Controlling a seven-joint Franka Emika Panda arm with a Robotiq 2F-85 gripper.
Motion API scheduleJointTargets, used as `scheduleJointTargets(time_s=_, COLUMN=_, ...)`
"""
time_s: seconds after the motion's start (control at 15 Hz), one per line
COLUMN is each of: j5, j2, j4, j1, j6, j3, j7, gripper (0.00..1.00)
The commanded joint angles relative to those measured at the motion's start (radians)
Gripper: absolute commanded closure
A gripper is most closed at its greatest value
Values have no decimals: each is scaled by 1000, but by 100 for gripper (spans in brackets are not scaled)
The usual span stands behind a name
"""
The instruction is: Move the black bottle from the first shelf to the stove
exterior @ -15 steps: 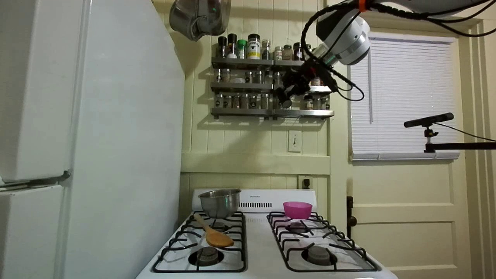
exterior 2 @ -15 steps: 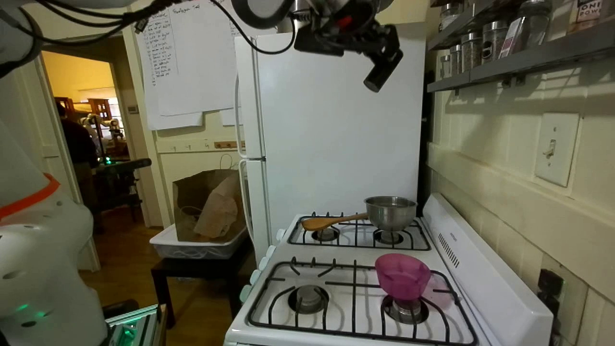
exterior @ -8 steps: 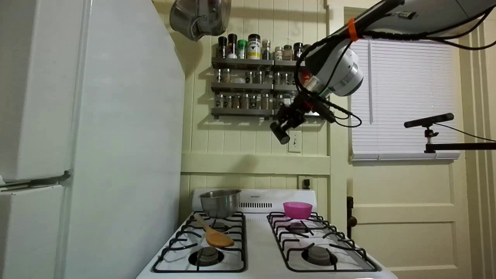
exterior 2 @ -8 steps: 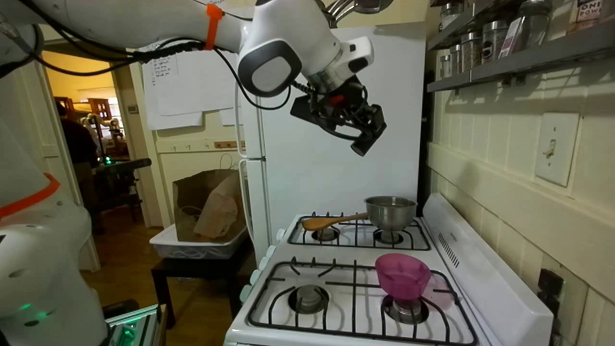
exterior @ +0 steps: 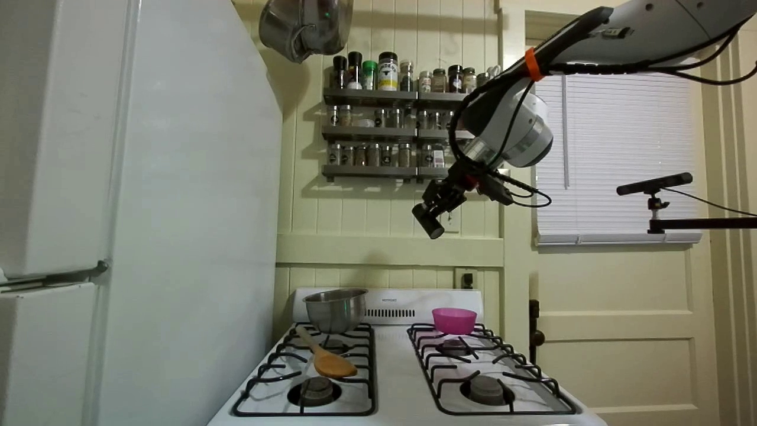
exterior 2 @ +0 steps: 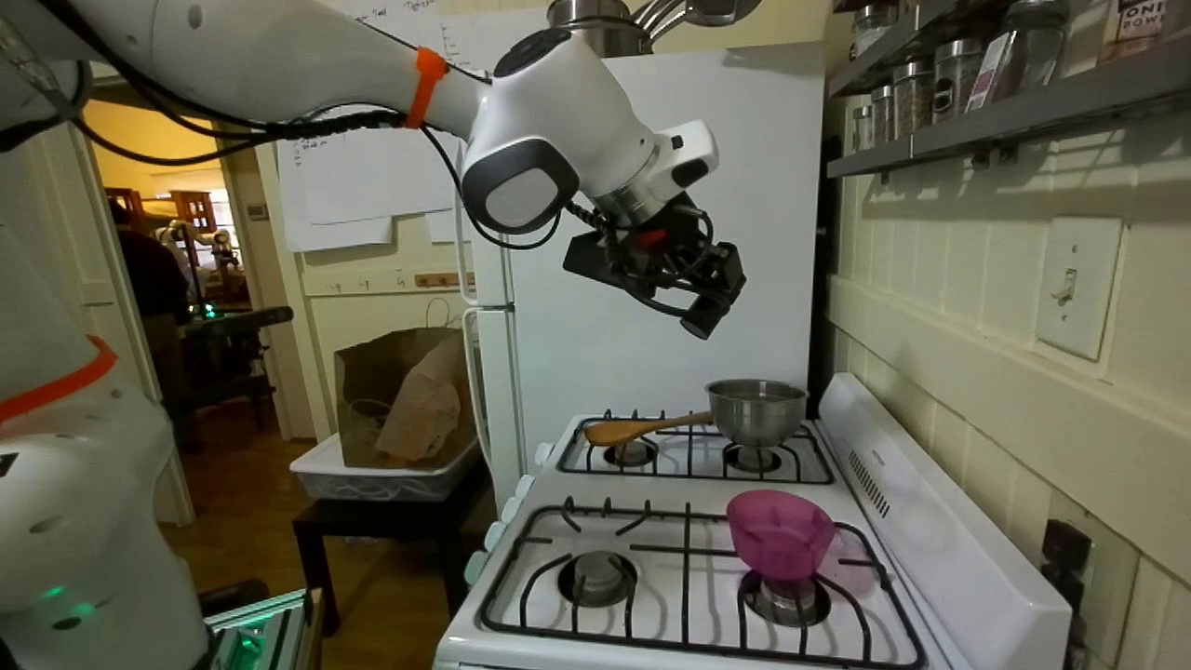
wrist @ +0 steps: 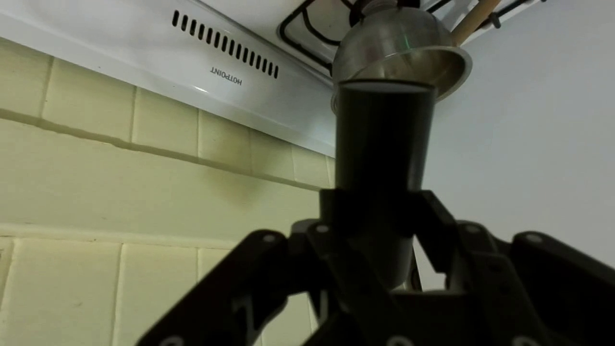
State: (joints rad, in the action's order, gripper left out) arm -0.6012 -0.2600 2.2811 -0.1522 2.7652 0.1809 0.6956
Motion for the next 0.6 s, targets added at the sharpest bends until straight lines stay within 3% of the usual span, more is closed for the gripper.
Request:
scheduleJointTargets(time_s=0.0, j5=-18, j2=23, j4=12, j1=-19, j6=71, j3=1, j7=56, gripper=81)
scheduleJointTargets(time_s=0.07, j5=-13, j2=44, j4=23, j1=-20, j6=130, j3=-10, j7=63, gripper=81)
scheduleJointTargets(time_s=0.27, j5=-169, j2=108, j4=55, j1=-114, j6=371, j3=7, j7=251, gripper=81)
scheduleJointTargets(time_s=0.4, j5=-310, j2=151, j4=54, j1=-247, j6=542, j3=49, j7=400, gripper=81)
scheduleJointTargets(time_s=0.53, j5=-313, j2=169, j4=32, j1=-346, j6=636, j3=76, j7=394, gripper=81)
